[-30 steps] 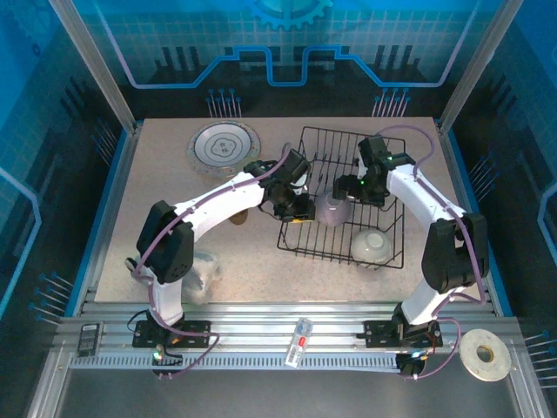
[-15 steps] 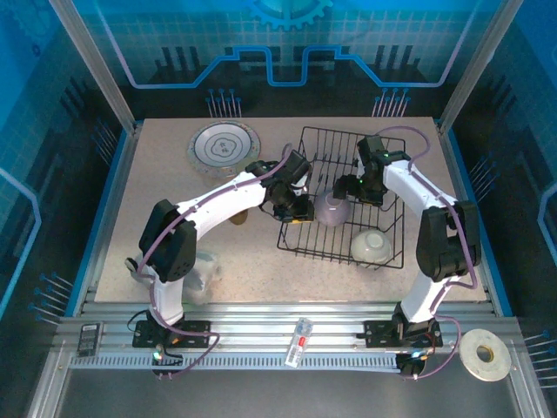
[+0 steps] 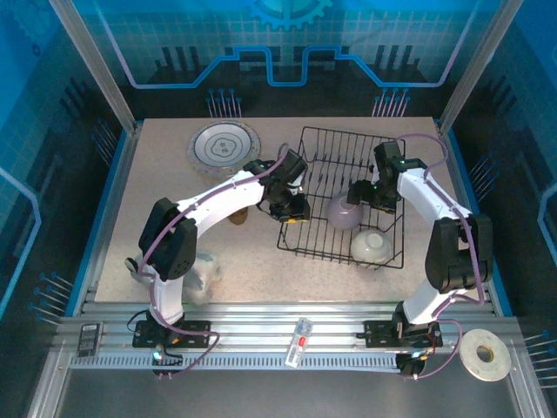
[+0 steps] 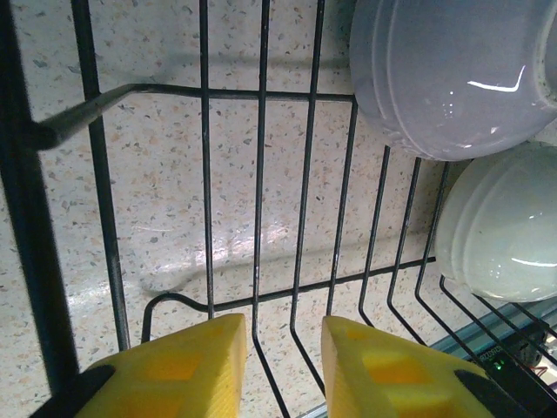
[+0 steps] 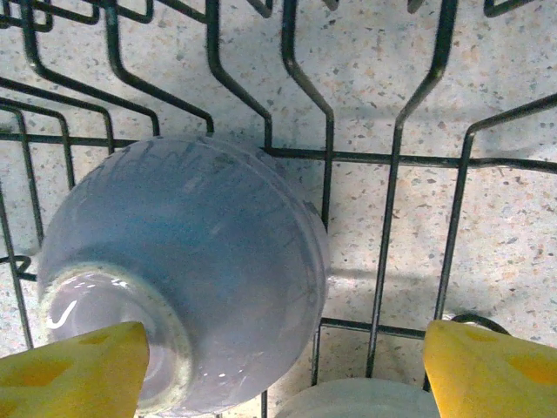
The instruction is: Unload the mixed dishes from the dish rack
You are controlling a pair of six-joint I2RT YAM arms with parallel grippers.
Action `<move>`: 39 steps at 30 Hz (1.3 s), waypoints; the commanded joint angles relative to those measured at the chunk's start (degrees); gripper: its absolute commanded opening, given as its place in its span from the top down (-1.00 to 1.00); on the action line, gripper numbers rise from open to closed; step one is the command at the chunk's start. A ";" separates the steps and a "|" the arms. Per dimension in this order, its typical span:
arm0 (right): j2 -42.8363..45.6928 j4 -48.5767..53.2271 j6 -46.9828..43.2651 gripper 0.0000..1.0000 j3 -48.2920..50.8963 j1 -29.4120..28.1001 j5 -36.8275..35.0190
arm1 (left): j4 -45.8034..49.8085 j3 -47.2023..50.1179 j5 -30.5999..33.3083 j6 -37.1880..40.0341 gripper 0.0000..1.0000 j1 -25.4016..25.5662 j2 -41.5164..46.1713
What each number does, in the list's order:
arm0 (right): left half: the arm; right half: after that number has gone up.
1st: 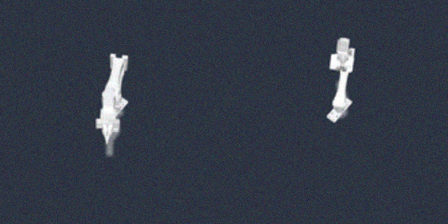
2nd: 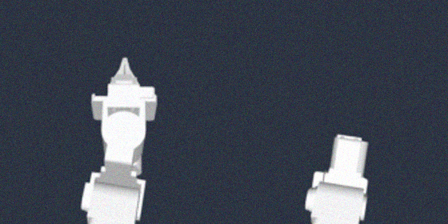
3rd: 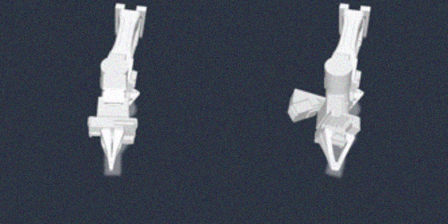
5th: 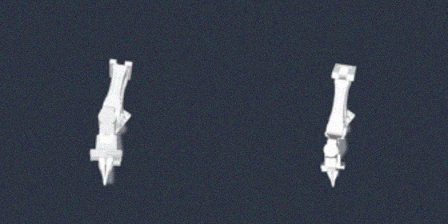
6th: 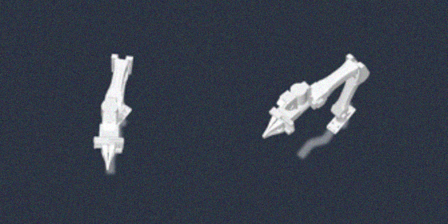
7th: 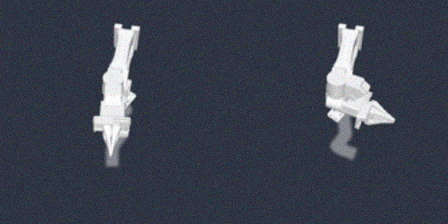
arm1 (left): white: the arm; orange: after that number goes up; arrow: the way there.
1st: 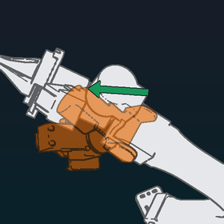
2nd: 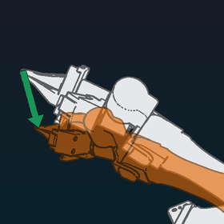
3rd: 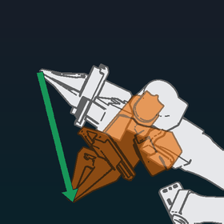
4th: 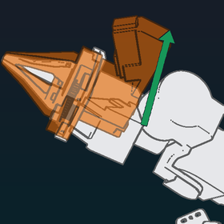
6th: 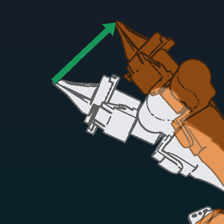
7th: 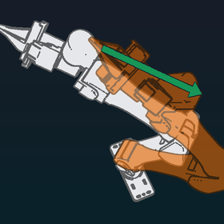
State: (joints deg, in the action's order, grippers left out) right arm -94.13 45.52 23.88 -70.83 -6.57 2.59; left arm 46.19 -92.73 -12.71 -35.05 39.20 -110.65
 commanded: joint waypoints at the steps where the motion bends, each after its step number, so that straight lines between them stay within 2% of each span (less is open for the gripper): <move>1: 2.79 -0.50 -0.29 -0.67 0.12 0.69 4.76 | 0.44 0.36 -0.97 -0.20 0.34 -0.18 -0.55; 6: 4.18 -3.80 1.59 -0.69 2.34 1.69 9.33 | -0.72 1.22 -1.69 -0.19 0.18 -0.13 0.68; 14: 2.65 -5.98 2.46 -0.69 6.72 2.43 10.84 | -2.85 4.64 -2.48 -1.07 -0.02 -0.01 3.02; 21: 1.61 -7.77 3.31 -0.64 9.99 2.43 11.28 | -3.76 4.49 -3.34 -1.25 -0.36 0.18 3.27; 24: 1.15 -8.52 3.37 -0.58 11.35 2.73 11.28 | -4.48 4.64 -3.94 -1.60 -0.44 0.28 3.17; 33: 0.17 -11.03 4.32 -0.33 14.31 4.34 13.88 | -4.68 4.25 -4.40 -2.31 -0.46 0.36 2.08; 39: -0.88 -12.31 4.73 -0.07 14.62 5.47 16.02 | -4.01 2.78 -4.35 -2.48 -0.46 0.43 0.81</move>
State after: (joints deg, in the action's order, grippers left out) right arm -91.50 32.21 28.49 -59.07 -2.04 22.06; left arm 39.55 -89.14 -17.39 -36.14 39.70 -109.01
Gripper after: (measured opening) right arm 0.550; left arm 0.728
